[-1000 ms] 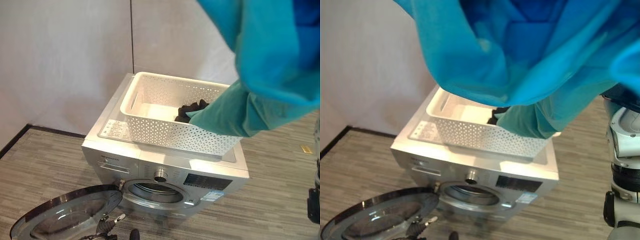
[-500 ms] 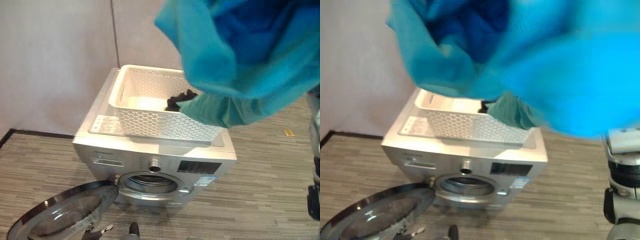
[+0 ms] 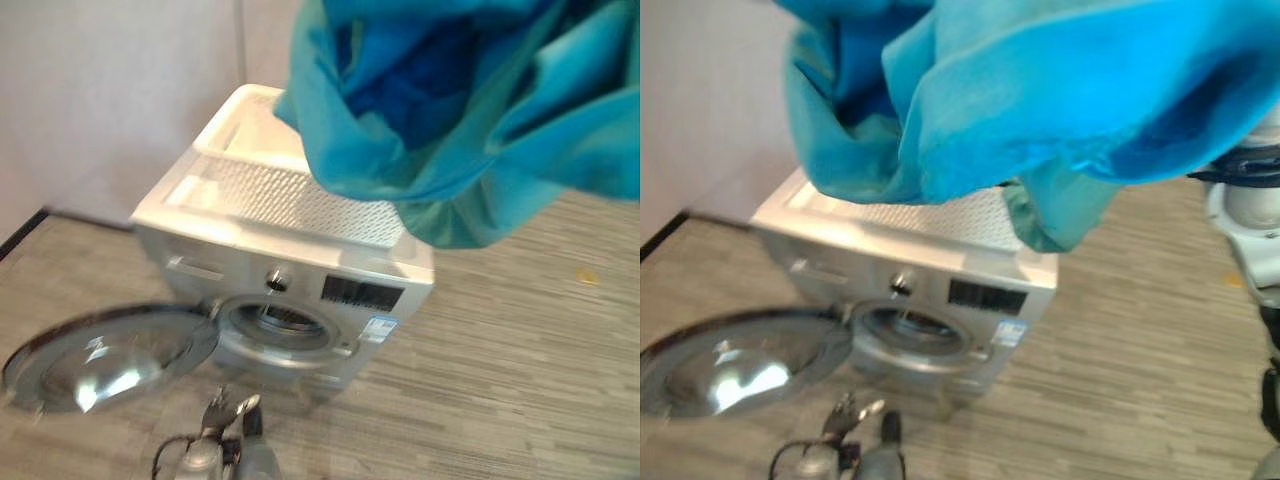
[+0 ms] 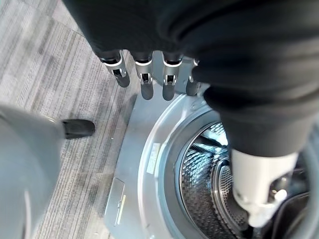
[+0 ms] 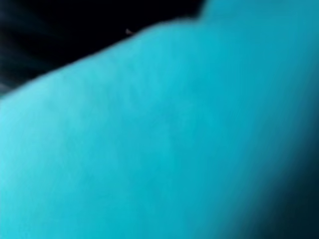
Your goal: Grab the laundry basket,head to the washer,open it,put in the laundry and shut it.
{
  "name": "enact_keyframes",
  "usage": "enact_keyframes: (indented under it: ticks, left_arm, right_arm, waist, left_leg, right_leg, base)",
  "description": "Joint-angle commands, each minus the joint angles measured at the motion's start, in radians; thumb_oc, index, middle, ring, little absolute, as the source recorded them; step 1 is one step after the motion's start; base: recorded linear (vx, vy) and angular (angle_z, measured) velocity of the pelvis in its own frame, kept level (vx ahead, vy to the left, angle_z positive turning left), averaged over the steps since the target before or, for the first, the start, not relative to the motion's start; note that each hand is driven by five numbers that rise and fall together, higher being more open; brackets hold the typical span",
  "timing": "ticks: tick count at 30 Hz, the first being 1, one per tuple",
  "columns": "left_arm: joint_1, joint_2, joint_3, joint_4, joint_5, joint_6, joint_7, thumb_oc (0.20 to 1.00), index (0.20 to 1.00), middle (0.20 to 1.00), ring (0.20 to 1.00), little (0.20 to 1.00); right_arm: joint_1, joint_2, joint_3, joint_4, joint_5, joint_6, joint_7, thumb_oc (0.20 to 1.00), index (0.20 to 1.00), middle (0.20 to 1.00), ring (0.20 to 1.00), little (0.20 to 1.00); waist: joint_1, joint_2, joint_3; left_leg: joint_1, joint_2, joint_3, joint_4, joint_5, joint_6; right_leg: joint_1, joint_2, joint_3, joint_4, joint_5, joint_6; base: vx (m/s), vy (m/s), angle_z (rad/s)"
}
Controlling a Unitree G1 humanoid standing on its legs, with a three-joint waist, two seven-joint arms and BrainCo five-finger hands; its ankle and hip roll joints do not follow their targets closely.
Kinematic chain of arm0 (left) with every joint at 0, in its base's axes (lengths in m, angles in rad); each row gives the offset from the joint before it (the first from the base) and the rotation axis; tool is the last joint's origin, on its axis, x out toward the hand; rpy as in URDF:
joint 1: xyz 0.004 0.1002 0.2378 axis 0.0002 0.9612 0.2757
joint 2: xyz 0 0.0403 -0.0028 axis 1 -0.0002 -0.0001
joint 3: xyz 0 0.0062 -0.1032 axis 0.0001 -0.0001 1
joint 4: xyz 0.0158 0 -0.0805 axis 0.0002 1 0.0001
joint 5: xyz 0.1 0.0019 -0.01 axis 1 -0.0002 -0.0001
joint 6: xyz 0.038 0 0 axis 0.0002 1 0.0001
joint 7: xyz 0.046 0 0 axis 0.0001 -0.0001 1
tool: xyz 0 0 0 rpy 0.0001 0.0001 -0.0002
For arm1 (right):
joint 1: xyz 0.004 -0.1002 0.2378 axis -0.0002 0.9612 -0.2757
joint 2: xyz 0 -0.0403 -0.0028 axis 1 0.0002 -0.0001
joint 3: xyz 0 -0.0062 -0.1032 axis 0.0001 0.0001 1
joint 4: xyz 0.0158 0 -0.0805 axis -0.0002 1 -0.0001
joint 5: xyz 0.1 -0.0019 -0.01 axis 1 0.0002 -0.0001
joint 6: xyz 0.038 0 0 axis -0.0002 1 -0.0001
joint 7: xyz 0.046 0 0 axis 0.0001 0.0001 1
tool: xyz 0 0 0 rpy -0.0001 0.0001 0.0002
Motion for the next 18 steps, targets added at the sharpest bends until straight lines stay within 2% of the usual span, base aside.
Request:
enact_keyframes:
  ticks: [1,2,3,4,6,7,10,11,12,15,16,17,18]
  left_arm:
    - [0.025,0.025,-0.036,-0.097,0.002,-0.040,-0.001,1.000,1.000,1.000,1.000,1.000]
    - [0.026,0.025,-0.036,-0.098,0.002,-0.040,-0.001,1.000,1.000,1.000,1.000,1.000]
    - [0.031,0.027,-0.038,-0.098,0.003,-0.038,0.005,1.000,1.000,1.000,1.000,1.000]
    - [0.038,0.025,-0.049,-0.092,0.013,-0.033,0.000,1.000,1.000,1.000,1.000,1.000]
    - [0.041,0.024,-0.057,-0.094,0.025,-0.033,0.002,1.000,1.000,1.000,1.000,1.000]
    - [0.044,0.026,-0.065,-0.123,0.051,-0.033,0.007,1.000,1.000,1.000,1.000,1.000]
    - [0.052,0.030,-0.065,-0.170,0.077,-0.030,0.026,1.000,1.000,1.000,1.000,1.000]
    - [0.050,0.041,-0.071,-0.216,0.131,-0.029,0.062,1.000,1.000,1.000,1.000,1.000]
    - [0.050,0.071,-0.083,-0.357,0.215,-0.035,0.085,1.000,1.000,1.000,1.000,1.000]
    - [0.056,0.087,-0.086,-0.418,0.235,-0.032,0.084,1.000,1.000,1.000,1.000,1.000]
    - [0.037,0.163,-0.104,-0.617,0.356,-0.046,0.091,1.000,1.000,1.000,1.000,1.000]
    - [0.040,0.165,-0.102,-0.623,0.357,-0.042,0.090,1.000,1.000,1.000,1.000,1.000]
    - [0.001,0.218,-0.117,-0.723,0.422,-0.060,0.089,1.000,1.000,1.000,1.000,1.000]
  right_arm:
    - [-0.091,0.047,-0.021,0.125,0.077,0.022,-0.009,0.200,0.200,0.200,0.200,0.200]
    - [-0.093,0.047,-0.019,0.127,0.078,0.021,-0.009,0.200,0.200,0.200,0.200,0.200]
    - [-0.101,0.045,-0.017,0.141,0.083,0.026,-0.008,0.200,0.200,0.200,0.200,0.200]
    - [-0.103,0.043,-0.028,0.172,0.095,0.032,-0.011,0.200,0.200,0.200,0.200,0.200]
    - [-0.092,0.042,-0.039,0.179,0.098,0.031,-0.015,0.200,0.200,0.200,0.200,0.200]
    - [-0.054,0.042,-0.070,0.177,0.092,0.032,-0.019,0.200,0.200,0.200,0.200,0.200]
    - [0.019,0.059,-0.114,0.153,0.095,0.035,-0.010,0.200,0.200,0.200,0.200,0.200]
    - [0.058,0.068,-0.134,0.127,0.078,0.045,0.000,0.200,0.200,0.200,0.200,0.200]
    - [0.139,0.097,-0.165,0.080,0.067,0.039,0.018,0.200,0.200,0.200,0.200,0.200]
    - [0.172,0.108,-0.179,0.062,0.063,0.042,0.022,0.200,0.200,0.200,0.200,0.200]
    - [0.184,0.138,-0.174,0.034,0.063,0.038,0.033,0.200,0.200,0.200,0.200,0.200]
    - [0.184,0.139,-0.175,0.034,0.063,0.038,0.033,0.200,0.200,0.200,0.200,0.200]
    - [0.148,0.123,-0.166,0.023,0.058,0.031,0.028,0.200,0.200,0.200,0.200,0.200]
  waist:
    - [0.004,0.000,-0.001]
    - [0.001,0.001,-0.001]
    - [-0.007,0.010,-0.009]
    - [-0.030,0.037,-0.039]
    - [-0.034,0.045,-0.050]
    - [-0.040,0.058,-0.065]
    - [-0.041,0.064,-0.071]
    - [-0.040,0.068,-0.070]
    - [-0.042,0.080,-0.067]
    - [-0.039,0.080,-0.070]
    - [-0.043,0.088,-0.077]
    - [-0.043,0.087,-0.076]
    - [-0.048,0.085,-0.086]
  left_leg:
    - [0.099,-0.008,-0.269,0.056,-0.199,0.008]
    - [0.098,-0.009,-0.271,0.052,-0.192,0.008]
    - [0.111,-0.002,-0.308,0.028,-0.175,0.002]
    - [0.167,0.003,-0.291,-0.068,-0.166,-0.003]
    - [0.186,-0.002,-0.281,-0.105,-0.154,-0.009]
    - [0.202,-0.020,-0.289,-0.132,-0.155,-0.017]
    - [0.219,-0.030,-0.284,-0.148,-0.158,-0.017]
    - [0.227,-0.037,-0.282,-0.151,-0.164,-0.015]
    - [0.232,-0.051,-0.286,-0.160,-0.166,-0.007]
    - [0.245,-0.055,-0.280,-0.172,-0.176,-0.006]
    - [0.254,-0.065,-0.267,-0.182,-0.184,-0.002]
    - [0.254,-0.066,-0.266,-0.182,-0.184,-0.002]
    - [0.256,-0.072,-0.260,-0.183,-0.191,-0.002]
  right_leg:
    - [0.100,-0.044,0.059,-0.146,0.053,0.151]
    - [0.099,-0.043,0.057,-0.148,0.056,0.151]
    - [0.100,-0.038,0.064,-0.153,0.057,0.154]
    - [0.103,-0.030,0.056,-0.164,0.055,0.161]
    - [0.107,-0.032,0.049,-0.170,0.055,0.162]
    - [0.108,-0.043,0.046,-0.175,0.060,0.164]
    - [0.116,-0.054,0.040,-0.180,0.063,0.168]
    - [0.117,-0.061,0.041,-0.178,0.067,0.173]
    - [0.107,-0.073,0.048,-0.173,0.080,0.181]
    - [0.109,-0.076,0.052,-0.172,0.075,0.185]
    - [0.103,-0.090,0.056,-0.174,0.085,0.198]
    - [0.103,-0.090,0.057,-0.174,0.085,0.198]
    - [0.103,-0.097,0.056,-0.181,0.092,0.207]
  base:
    - [-0.01,0.018,-0.45]
    - [0.01,0.044,-0.46]
    - [0.04,0.110,-0.17]
    - [0.06,0.109,0.01]
    - [0.05,0.137,0.27]
    - [0.04,0.142,0.33]
    - [0.03,0.110,0.15]
    - [-0.03,0.104,0.07]
    - [0.00,0.099,-0.01]
    - [0.00,0.064,-0.12]
    - [-0.02,0.074,-0.11]
    - [-0.03,0.106,-0.20]
    - [0.00,0.036,-0.18]
